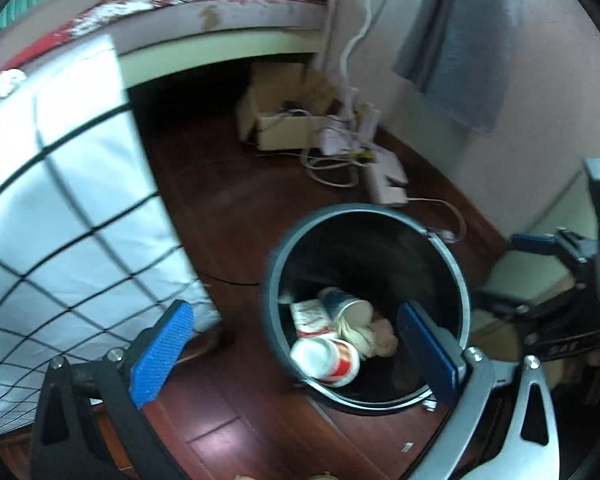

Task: Collect trash
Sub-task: 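Open both tools over the bin to drop the red cup and paper, then move both tools back toward the mattress, then grasp the green milk carton with the left tool while the right tool grasps the yellow cloth, then carry the green carton and yellow cloth over the black bin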

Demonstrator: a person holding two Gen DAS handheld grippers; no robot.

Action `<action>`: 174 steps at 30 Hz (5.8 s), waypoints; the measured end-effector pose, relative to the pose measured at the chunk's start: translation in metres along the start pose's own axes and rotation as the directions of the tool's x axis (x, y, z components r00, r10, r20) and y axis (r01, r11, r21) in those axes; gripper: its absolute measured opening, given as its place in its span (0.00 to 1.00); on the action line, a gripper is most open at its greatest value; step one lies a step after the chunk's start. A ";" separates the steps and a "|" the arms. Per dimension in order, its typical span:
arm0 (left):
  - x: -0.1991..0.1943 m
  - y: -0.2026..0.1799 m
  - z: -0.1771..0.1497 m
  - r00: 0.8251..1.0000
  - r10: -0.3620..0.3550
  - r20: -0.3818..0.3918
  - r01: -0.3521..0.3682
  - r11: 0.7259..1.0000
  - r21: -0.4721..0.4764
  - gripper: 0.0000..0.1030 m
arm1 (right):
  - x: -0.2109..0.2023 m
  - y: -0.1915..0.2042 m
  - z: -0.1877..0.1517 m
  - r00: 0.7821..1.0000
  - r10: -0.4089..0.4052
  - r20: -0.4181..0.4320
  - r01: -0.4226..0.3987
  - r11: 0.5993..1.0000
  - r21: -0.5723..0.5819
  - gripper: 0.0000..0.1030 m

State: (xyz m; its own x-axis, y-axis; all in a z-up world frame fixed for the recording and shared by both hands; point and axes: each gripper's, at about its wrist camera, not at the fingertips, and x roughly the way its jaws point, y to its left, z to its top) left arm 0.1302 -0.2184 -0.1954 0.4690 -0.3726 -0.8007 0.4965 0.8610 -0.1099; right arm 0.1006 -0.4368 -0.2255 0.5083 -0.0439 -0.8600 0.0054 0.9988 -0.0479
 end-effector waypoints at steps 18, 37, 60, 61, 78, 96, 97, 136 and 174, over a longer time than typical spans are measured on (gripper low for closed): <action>-0.033 0.006 0.008 0.997 0.035 0.072 -0.036 0.999 0.011 1.00 | -0.049 0.017 0.012 0.986 -0.002 0.166 -0.008 0.998 0.061 0.99; -0.101 0.067 0.011 0.971 0.152 0.186 -0.127 0.982 -0.137 1.00 | -0.097 0.094 0.058 0.935 0.044 0.352 -0.048 0.999 0.003 0.99; -0.201 0.270 -0.005 0.865 0.472 0.172 -0.372 0.832 -0.412 1.00 | -0.103 0.266 0.179 0.884 0.303 0.355 -0.247 0.949 -0.195 0.99; -0.204 0.280 -0.005 0.861 0.482 0.165 -0.378 0.822 -0.426 1.00 | -0.104 0.271 0.187 0.875 0.325 0.358 -0.266 0.942 -0.203 0.99; -0.183 0.433 0.030 0.828 0.553 0.091 -0.439 0.741 -0.509 0.99 | -0.042 0.456 0.323 0.835 0.496 0.239 -0.348 0.812 -0.469 0.86; -0.102 0.517 0.089 0.899 0.436 0.028 -0.376 0.805 -0.460 0.44 | 0.023 0.483 0.362 0.840 0.534 0.095 -0.407 0.736 -0.540 0.44; -0.105 0.514 0.089 0.887 0.461 0.032 -0.396 0.794 -0.461 0.43 | 0.021 0.482 0.362 0.836 0.540 0.102 -0.411 0.737 -0.536 0.43; -0.178 0.364 0.007 0.866 0.484 0.126 -0.364 0.782 -0.505 0.66 | -0.095 0.337 0.254 0.806 0.484 0.342 -0.350 0.855 -0.383 0.43; -0.236 0.174 0.033 0.849 0.391 0.357 -0.307 0.913 -0.270 0.36 | -0.197 0.200 0.171 0.750 0.363 0.552 -0.302 0.932 -0.203 0.43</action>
State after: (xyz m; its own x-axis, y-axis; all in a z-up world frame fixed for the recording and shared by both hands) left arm 0.1303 0.0082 -0.0055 0.8525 -0.1033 -0.5124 0.1123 0.9936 -0.0135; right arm 0.1485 -0.2251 0.0215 0.8589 0.3407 -0.3824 -0.3229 0.9398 0.1122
